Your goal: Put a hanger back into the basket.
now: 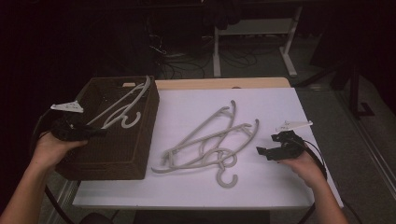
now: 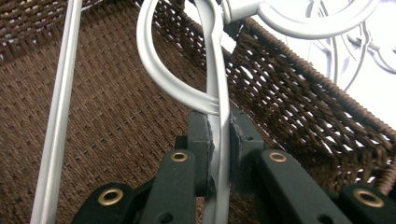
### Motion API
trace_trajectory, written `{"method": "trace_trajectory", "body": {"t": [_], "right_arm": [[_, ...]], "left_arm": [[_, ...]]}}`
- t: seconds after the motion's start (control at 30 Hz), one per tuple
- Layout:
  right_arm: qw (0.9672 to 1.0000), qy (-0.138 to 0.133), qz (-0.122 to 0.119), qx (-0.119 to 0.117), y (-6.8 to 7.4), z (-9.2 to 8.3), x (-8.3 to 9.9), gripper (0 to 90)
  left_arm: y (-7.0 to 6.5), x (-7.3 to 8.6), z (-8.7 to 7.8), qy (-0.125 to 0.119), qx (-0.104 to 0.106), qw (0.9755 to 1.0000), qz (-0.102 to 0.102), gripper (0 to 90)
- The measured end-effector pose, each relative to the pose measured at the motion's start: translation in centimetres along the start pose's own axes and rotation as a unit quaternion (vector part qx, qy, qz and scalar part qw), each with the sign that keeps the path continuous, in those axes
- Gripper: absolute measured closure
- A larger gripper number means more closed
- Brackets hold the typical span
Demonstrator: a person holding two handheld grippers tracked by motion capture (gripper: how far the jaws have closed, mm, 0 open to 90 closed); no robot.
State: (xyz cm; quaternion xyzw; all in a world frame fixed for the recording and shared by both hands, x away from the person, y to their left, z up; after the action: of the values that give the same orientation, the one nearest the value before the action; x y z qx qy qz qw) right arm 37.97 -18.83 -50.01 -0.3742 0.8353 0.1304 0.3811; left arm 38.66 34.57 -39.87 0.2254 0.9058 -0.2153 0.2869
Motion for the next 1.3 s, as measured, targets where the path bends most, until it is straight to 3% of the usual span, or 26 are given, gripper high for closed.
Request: {"method": "trace_trajectory", "body": {"t": [0.33,0.4,0.63,0.83,0.97,1.07,1.3], "right_arm": [[1.0000,0.001,0.001,0.001,0.1,-0.1,0.0,15.8],[1.0000,0.002,-0.001,0.004,0.1,-0.1,0.0,15.8],[1.0000,-0.004,-0.002,0.006,0.0,-0.3,-0.3,15.8],[1.0000,-0.005,-0.006,0.003,0.2,-0.4,-0.2,15.8],[1.0000,-0.005,-0.008,0.001,0.3,-0.3,-0.2,15.8],[0.9999,-0.004,-0.010,0.000,0.4,-0.3,-0.1,15.8],[0.9999,-0.012,-0.006,-0.004,0.9,-0.4,-0.2,14.8]], "left_arm": [[1.2,1.2,2.0,0.030,-0.002,0.9996,-0.004,80.0],[1.4,1.2,2.3,0.029,0.002,0.9995,-0.014,74.0],[0.9,0.0,1.7,-0.008,0.018,0.9995,-0.023,56.2],[-0.4,-1.2,1.4,-0.027,0.024,0.9993,-0.010,40.9],[-1.3,-2.2,1.4,-0.041,0.033,0.9986,-0.011,36.8],[-2.4,-3.0,1.5,-0.052,0.048,0.9974,-0.014,34.1],[-5.6,-4.9,2.3,-0.066,0.074,0.9950,0.003,27.4]]}}
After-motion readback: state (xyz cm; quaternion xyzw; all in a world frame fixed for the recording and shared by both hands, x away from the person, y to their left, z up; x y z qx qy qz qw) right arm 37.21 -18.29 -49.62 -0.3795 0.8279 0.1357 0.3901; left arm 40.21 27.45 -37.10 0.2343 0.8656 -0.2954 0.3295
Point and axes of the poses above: each handheld gripper's, and its own axes: z roughly forward along the jaws, x roughly out of its underside, y roughly to its left, the point moved 10 cm from there along z, roughly forward along the jaws, and after that the axes turned 14 degrees about -z, right-handed, at the moved point
